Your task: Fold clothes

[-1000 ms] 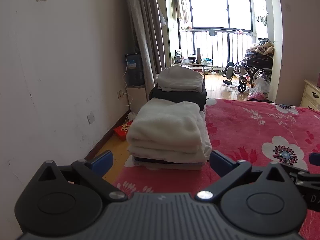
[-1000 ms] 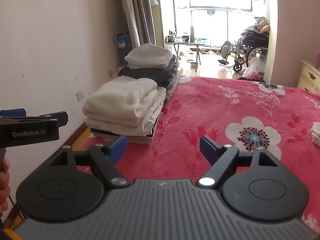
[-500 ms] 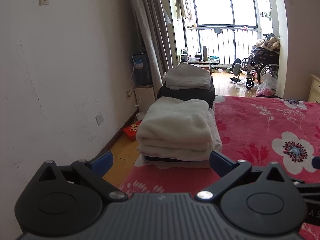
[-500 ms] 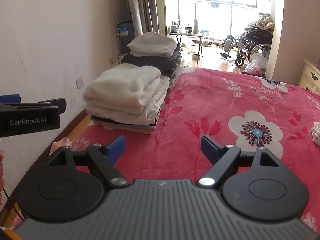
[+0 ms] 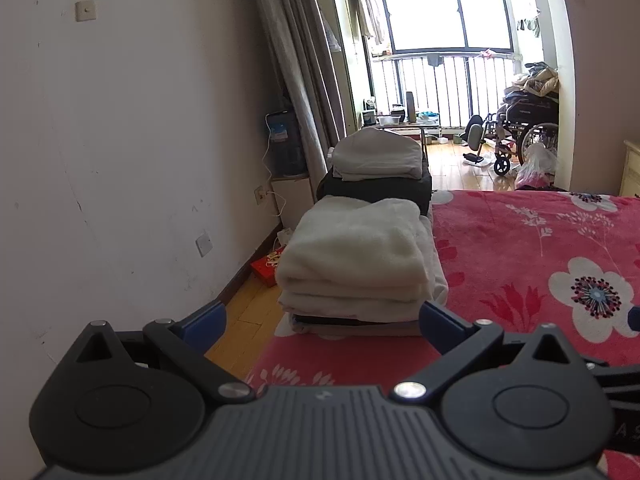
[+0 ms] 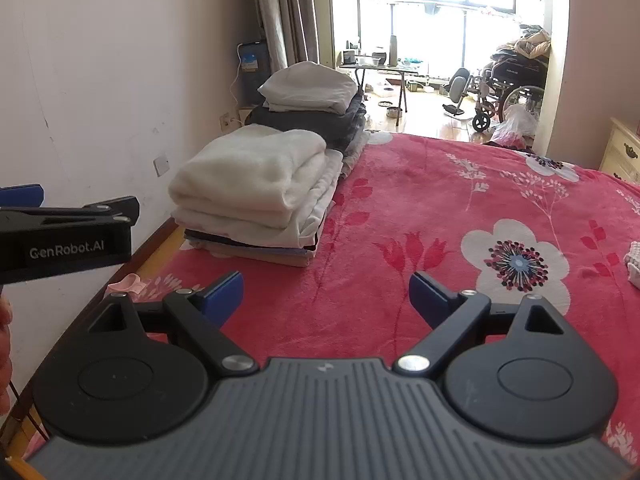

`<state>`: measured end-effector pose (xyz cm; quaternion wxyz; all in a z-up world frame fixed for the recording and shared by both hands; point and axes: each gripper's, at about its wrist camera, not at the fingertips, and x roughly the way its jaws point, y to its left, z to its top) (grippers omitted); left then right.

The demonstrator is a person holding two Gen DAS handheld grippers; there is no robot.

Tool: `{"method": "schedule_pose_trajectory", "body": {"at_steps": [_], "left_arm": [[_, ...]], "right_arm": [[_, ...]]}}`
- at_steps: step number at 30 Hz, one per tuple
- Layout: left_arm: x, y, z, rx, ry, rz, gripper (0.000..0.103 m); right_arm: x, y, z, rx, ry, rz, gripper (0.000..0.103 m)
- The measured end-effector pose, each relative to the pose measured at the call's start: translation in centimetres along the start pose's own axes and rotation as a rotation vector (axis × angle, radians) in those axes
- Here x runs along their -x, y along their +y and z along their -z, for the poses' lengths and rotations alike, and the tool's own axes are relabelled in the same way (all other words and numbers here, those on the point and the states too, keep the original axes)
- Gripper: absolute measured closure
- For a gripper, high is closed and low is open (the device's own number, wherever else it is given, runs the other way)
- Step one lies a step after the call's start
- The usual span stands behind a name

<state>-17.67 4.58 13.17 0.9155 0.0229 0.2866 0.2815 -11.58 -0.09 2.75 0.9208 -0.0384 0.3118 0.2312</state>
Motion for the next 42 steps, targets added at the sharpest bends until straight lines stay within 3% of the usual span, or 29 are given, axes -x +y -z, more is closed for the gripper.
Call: {"method": "schedule_pose_trajectory", "body": {"at_steps": [42], "left_arm": [[-0.23,0.56,0.26,0.017,0.017,-0.009,0.000]], "right_arm": [[-0.01,0.74,-0.02,0.006,0.008,0.019,0.012]]}}
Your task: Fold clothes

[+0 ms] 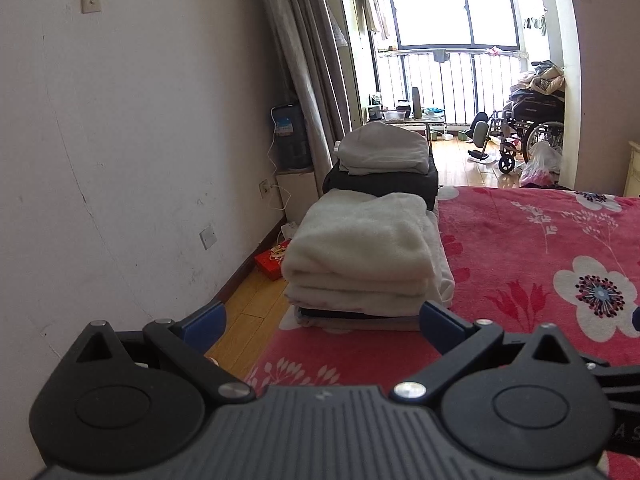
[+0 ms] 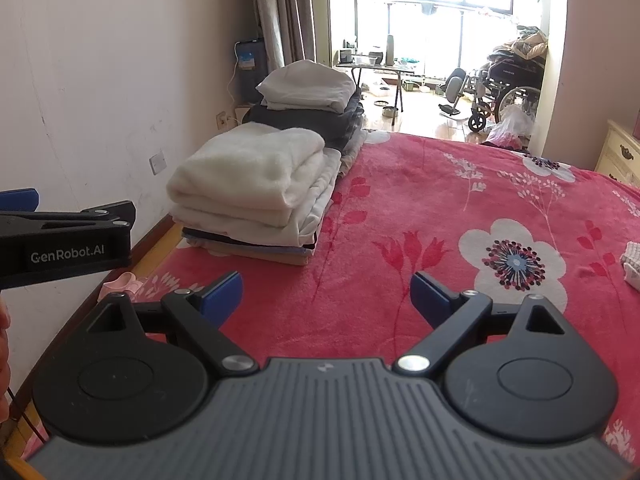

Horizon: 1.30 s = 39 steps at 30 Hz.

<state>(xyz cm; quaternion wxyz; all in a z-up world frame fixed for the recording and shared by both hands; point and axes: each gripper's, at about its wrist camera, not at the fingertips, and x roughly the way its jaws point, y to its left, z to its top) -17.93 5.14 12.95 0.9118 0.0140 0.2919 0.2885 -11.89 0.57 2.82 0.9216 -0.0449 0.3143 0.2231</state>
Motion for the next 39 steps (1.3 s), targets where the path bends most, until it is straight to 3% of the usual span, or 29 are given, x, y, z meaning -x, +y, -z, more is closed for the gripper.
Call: {"method": "schedule_pose_trajectory", "body": {"at_steps": [21,29,39], "left_arm": [[-0.12,0.15,0.07,0.004,0.006,0.001,0.000],[-0.21,0.14,0.05,0.003,0.008,0.007,0.000],[-0.11,0.00,0.20,-0.001,0.001,0.003,0.000]], "right_arm": [[-0.27,0.37,-0.11,0.012,0.009,-0.001,0.011],[-0.27,0.45,-0.08,0.014,0.009,-0.003,0.004],[-0.21,0.54,-0.01,0.021,0.007,-0.006,0.002]]}}
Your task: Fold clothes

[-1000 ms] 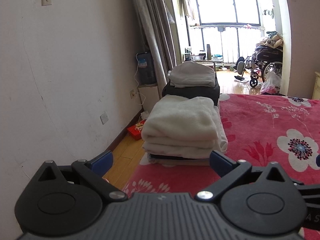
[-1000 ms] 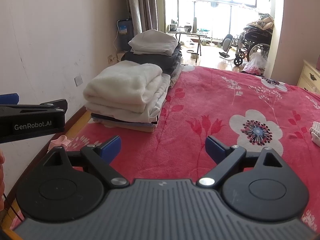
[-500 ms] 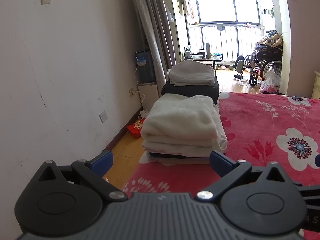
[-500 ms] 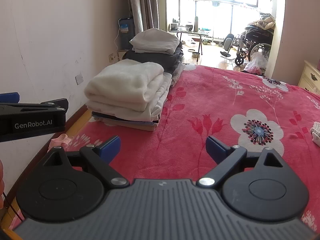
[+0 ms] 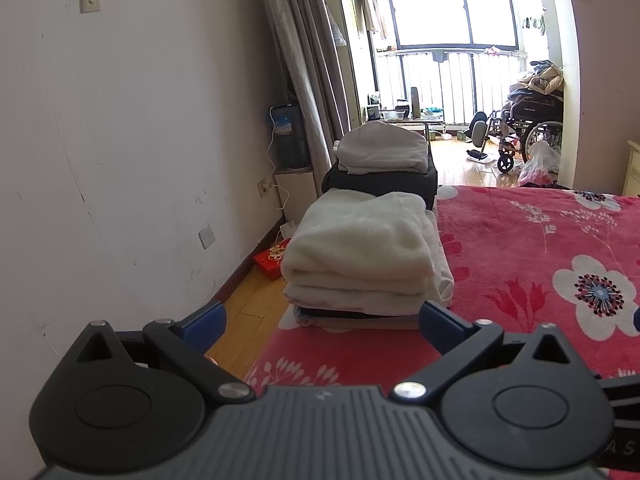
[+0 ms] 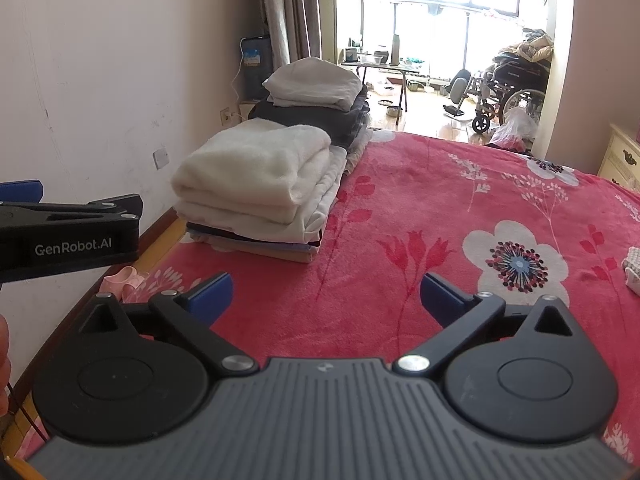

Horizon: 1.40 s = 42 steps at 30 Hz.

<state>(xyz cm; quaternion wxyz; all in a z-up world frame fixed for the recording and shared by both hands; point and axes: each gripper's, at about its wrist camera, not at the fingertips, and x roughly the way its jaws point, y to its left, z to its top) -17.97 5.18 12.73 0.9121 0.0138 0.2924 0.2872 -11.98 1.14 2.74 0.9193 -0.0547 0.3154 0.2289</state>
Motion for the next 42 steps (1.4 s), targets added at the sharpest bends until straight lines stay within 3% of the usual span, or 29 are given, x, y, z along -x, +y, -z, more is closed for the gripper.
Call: {"method": "schedule_pose_trajectory", "body": {"at_steps": [42], "left_arm": [[-0.01,0.08,-0.11,0.011,0.011,-0.008,0.000]], "right_arm": [[-0.18,0.04,0.18,0.003,0.012,0.003,0.001]]}}
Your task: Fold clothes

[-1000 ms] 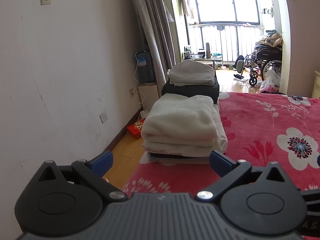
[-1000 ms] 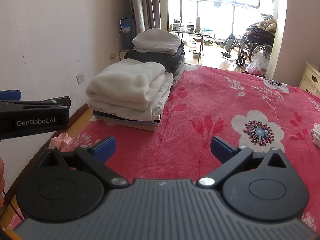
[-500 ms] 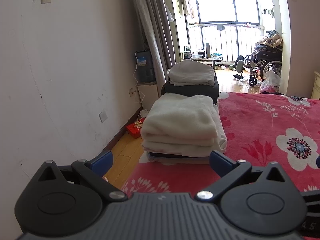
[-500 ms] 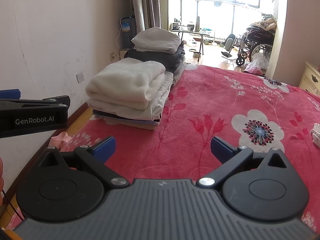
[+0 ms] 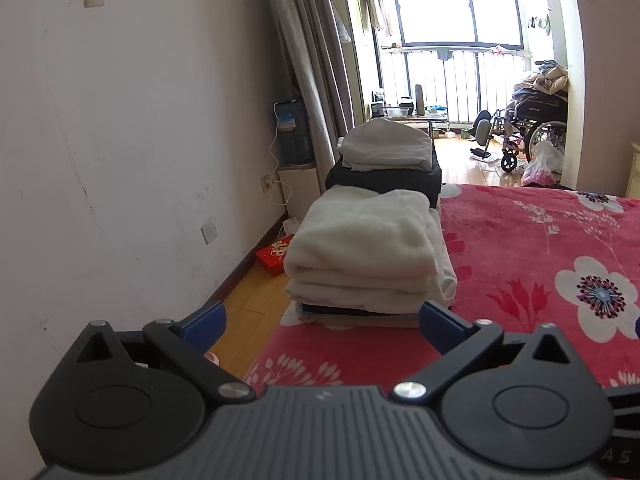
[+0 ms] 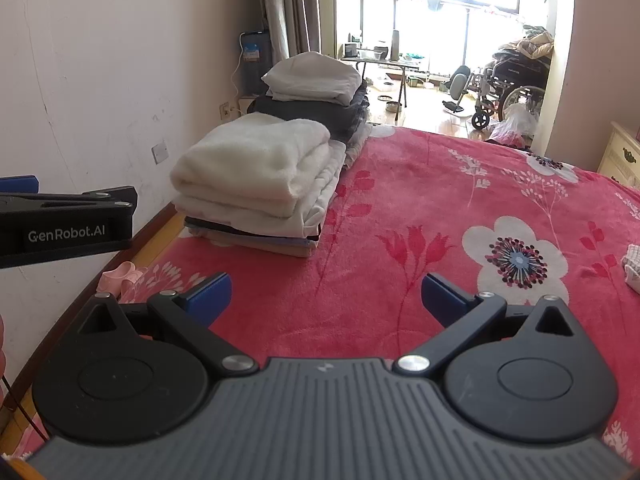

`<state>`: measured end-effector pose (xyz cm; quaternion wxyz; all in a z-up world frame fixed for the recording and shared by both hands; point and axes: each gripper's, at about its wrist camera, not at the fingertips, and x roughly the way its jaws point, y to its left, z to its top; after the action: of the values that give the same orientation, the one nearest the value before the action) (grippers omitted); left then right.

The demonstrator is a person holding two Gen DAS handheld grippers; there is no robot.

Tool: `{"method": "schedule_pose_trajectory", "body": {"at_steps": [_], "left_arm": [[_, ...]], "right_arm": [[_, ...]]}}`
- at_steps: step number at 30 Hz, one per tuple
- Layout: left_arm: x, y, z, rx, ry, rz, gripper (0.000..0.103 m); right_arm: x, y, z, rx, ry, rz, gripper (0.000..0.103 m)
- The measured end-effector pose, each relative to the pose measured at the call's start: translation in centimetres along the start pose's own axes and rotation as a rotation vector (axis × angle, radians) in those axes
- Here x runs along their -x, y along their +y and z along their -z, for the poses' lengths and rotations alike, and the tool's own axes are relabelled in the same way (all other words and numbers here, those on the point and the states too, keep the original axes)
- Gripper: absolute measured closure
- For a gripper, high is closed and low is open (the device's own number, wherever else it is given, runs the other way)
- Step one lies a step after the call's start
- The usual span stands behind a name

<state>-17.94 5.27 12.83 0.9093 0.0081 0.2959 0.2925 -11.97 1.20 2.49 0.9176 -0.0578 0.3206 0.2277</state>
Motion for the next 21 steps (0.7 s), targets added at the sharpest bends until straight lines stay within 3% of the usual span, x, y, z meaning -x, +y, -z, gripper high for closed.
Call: {"method": "schedule_pose_trajectory", "body": {"at_steps": [21], "left_arm": [[0.03,0.24,-0.09,-0.002,0.002,0.001,0.000]], "right_arm": [[-0.06,0.09,0.05,0.004,0.002,0.002,0.001]]}}
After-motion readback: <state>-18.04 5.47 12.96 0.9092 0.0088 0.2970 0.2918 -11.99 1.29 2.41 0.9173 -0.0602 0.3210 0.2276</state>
